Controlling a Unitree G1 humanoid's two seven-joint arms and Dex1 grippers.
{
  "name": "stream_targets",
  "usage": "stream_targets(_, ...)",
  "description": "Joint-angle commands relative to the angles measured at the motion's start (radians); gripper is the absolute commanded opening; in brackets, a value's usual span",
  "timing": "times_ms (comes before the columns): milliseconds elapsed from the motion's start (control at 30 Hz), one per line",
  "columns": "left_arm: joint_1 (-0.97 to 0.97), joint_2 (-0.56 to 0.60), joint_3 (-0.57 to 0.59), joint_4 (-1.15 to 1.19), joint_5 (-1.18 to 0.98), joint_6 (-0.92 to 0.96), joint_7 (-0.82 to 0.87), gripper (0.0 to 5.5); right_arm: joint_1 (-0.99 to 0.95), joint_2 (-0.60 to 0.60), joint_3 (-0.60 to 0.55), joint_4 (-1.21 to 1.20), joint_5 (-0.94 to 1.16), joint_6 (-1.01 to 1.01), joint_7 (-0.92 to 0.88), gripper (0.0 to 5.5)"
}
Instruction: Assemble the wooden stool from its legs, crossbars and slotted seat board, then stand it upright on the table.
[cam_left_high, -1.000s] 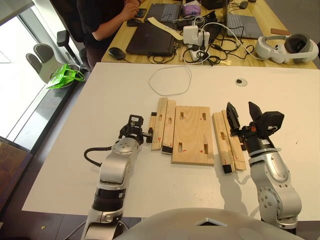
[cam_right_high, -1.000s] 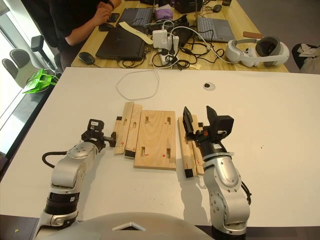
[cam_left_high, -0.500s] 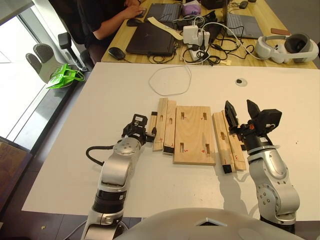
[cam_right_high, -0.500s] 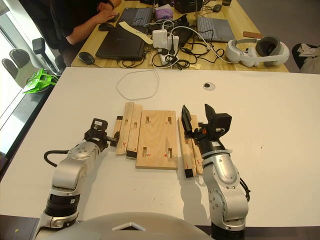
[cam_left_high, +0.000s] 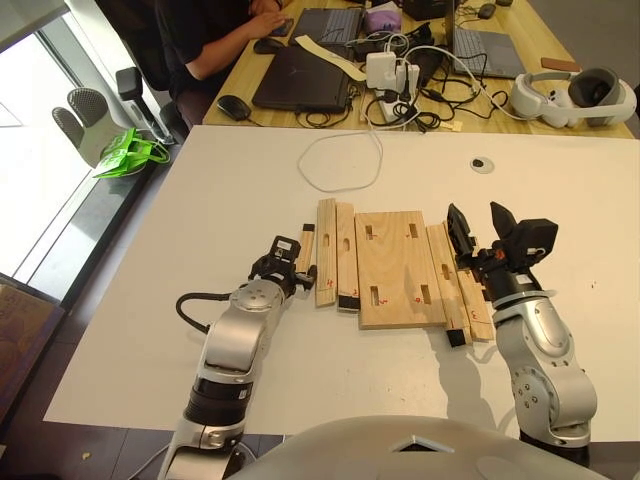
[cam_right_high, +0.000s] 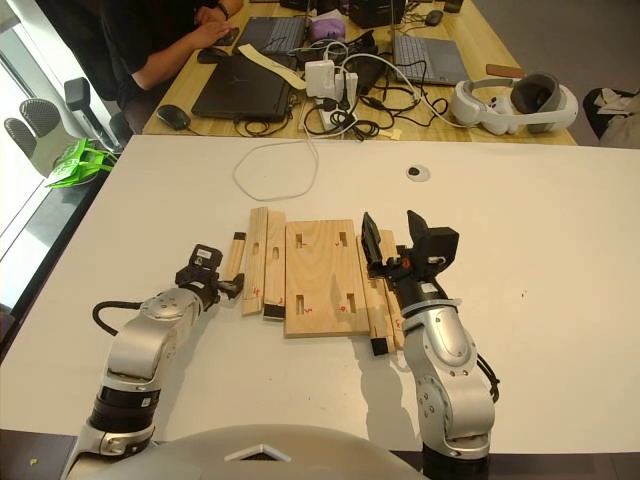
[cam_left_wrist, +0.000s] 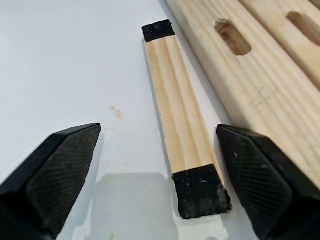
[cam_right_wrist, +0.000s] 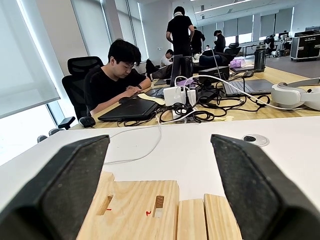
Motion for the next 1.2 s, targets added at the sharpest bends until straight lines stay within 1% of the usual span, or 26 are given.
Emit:
stream_targets(33, 0.002, -0.059, 0.076, 0.062, -0.079, 0.112, -0.034, 4.29, -0.029, 0.004, 0.001, 0.008, -0.003, 0.003, -0.01, 3.76)
stream_targets(67, -0.003, -0.066, 0.089, 0.07, -0.097, 0.135, -0.043, 4.29, -0.031, 0.005, 0.0, 0.008, -0.004, 0.003, -0.012, 3.76)
stream_targets(100, -0.008, -0.064, 0.095, 0.08, -0.109, 0.151, -0.051, 4.12, -0.033, 0.006, 0.001, 0.007, -0.004, 0.003, -0.014, 3.76)
stream_targets(167, -0.012, -0.017, 0.048, 0.096, -0.099, 0.151, -0.074, 3.96, -0.037, 0.009, 0.002, 0.005, -0.007, 0.003, -0.019, 3.76)
stream_targets(267, -0.016, 0.048, -0.023, 0.101, -0.091, 0.14, -0.113, 3.43, -0.043, 0.014, -0.001, 0.002, -0.011, 0.002, -0.026, 3.76)
stream_targets(300, -0.017, 0.065, -0.042, 0.1, -0.09, 0.137, -0.124, 3.38, -0.045, 0.015, -0.002, 0.001, -0.011, 0.002, -0.028, 3.76)
stream_targets(367, -0.015, 0.089, -0.069, 0.097, -0.092, 0.134, -0.145, 3.02, -0.047, 0.015, -0.001, 0.0, -0.01, 0.001, -0.033, 3.76)
stream_targets(400, -0.013, 0.093, -0.073, 0.094, -0.096, 0.135, -0.15, 2.84, -0.048, 0.015, -0.001, 0.0, -0.01, 0.001, -0.035, 3.76)
stream_targets(433, -0.013, 0.095, -0.074, 0.094, -0.099, 0.137, -0.153, 2.78, -0.049, 0.016, -0.001, 0.0, -0.01, 0.001, -0.037, 3.76)
stream_targets(467, -0.014, 0.096, -0.073, 0.095, -0.102, 0.138, -0.156, 2.56, -0.049, 0.016, 0.0, 0.0, -0.01, 0.0, -0.039, 3.76)
stream_targets(600, -0.012, 0.095, -0.054, 0.101, -0.118, 0.141, -0.163, 2.02, -0.053, 0.019, 0.002, -0.001, -0.01, 0.001, -0.044, 3.76)
stream_targets(733, -0.018, 0.068, 0.013, 0.117, -0.137, 0.136, -0.145, 1.44, -0.056, 0.02, 0.003, -0.002, -0.012, 0.002, -0.052, 3.76)
stream_targets(800, -0.023, 0.051, 0.056, 0.123, -0.144, 0.127, -0.128, 1.29, -0.064, 0.019, -0.003, -0.001, -0.012, 0.005, -0.056, 3.76)
stream_targets(867, -0.035, 0.04, 0.103, 0.13, -0.142, 0.105, -0.107, 1.29, -0.08, 0.024, -0.009, 0.004, -0.002, 0.014, -0.059, 3.76)
stream_targets(900, -0.046, 0.037, 0.135, 0.127, -0.139, 0.065, -0.092, 1.29, -0.093, 0.031, -0.013, 0.007, 0.02, 0.031, -0.058, 3.76)
stream_targets(967, -0.069, 0.05, 0.166, 0.1, -0.115, -0.066, -0.068, 1.29, -0.119, 0.06, -0.035, 0.014, 0.112, 0.091, -0.056, 3.76)
stream_targets(1033, -0.09, 0.06, 0.165, 0.036, -0.099, -0.187, -0.065, 1.29, -0.143, 0.091, -0.071, 0.024, 0.255, 0.172, -0.053, 3.76)
stream_targets(1133, -0.109, 0.058, 0.128, -0.079, -0.086, -0.326, -0.081, 1.29, -0.195, 0.096, -0.135, 0.051, 0.549, 0.326, -0.038, 3.76)
stream_targets(1200, -0.114, 0.071, 0.067, -0.167, -0.083, -0.391, -0.119, 1.29, -0.245, 0.067, -0.173, 0.081, 0.763, 0.401, -0.021, 3.76)
